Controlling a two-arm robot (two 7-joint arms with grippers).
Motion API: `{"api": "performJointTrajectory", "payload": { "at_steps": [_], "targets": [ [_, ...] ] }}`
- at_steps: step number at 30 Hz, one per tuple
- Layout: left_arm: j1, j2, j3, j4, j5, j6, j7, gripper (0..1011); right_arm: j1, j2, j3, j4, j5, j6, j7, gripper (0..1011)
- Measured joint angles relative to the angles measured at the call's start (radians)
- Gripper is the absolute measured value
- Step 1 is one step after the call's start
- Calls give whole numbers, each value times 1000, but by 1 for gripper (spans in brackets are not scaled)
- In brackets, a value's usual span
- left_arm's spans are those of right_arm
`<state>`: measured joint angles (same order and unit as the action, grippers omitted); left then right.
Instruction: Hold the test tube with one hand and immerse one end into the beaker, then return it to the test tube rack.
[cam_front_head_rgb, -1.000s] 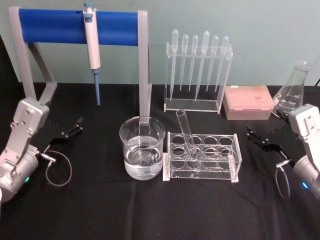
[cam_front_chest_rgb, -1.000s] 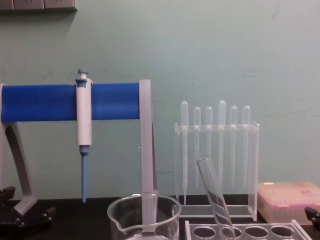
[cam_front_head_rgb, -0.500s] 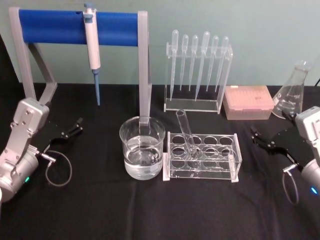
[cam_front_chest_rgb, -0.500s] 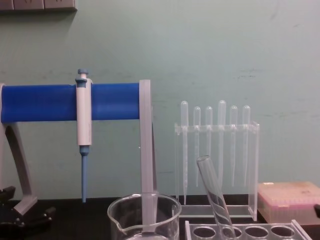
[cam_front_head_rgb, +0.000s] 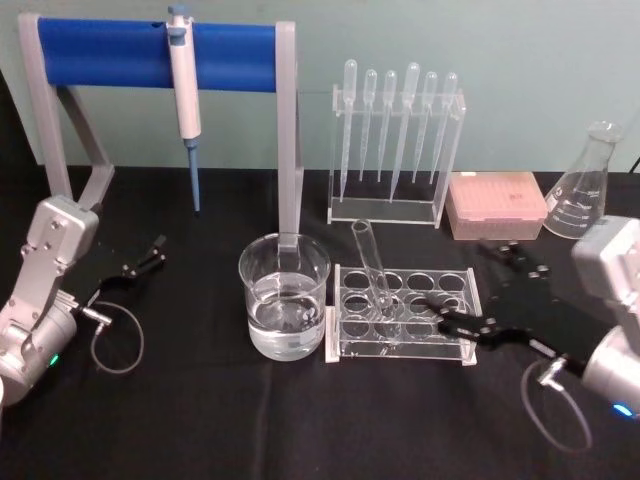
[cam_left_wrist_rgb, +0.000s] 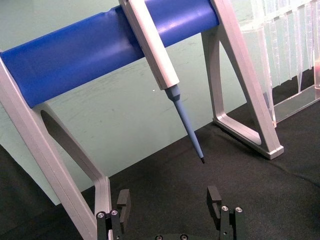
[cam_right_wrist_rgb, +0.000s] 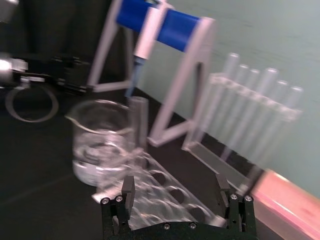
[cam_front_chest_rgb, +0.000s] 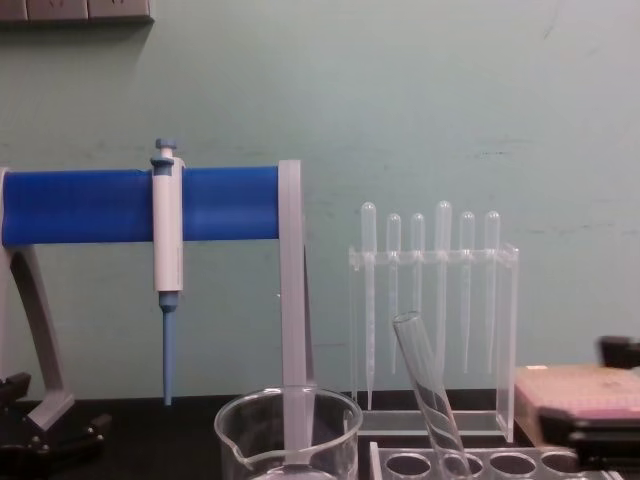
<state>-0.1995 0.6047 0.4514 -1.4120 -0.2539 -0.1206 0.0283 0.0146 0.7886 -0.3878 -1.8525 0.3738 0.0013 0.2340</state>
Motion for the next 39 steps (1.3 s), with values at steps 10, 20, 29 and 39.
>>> {"api": "performJointTrajectory", "payload": {
  "at_steps": [10,20,29,39],
  "targets": [
    [0,0,0,0,0,0,0,1000,137,-120,-105,78,-58,58,98,1000],
    [0,0,0,0,0,0,0,1000,236,-236,-143,188,-120,69,117,1000],
    [0,0,0,0,0,0,0,1000,246,-275,-137,215,-132,81,129,844],
    [0,0,0,0,0,0,0,1000,232,-290,-118,216,-149,89,141,539]
  ]
}}
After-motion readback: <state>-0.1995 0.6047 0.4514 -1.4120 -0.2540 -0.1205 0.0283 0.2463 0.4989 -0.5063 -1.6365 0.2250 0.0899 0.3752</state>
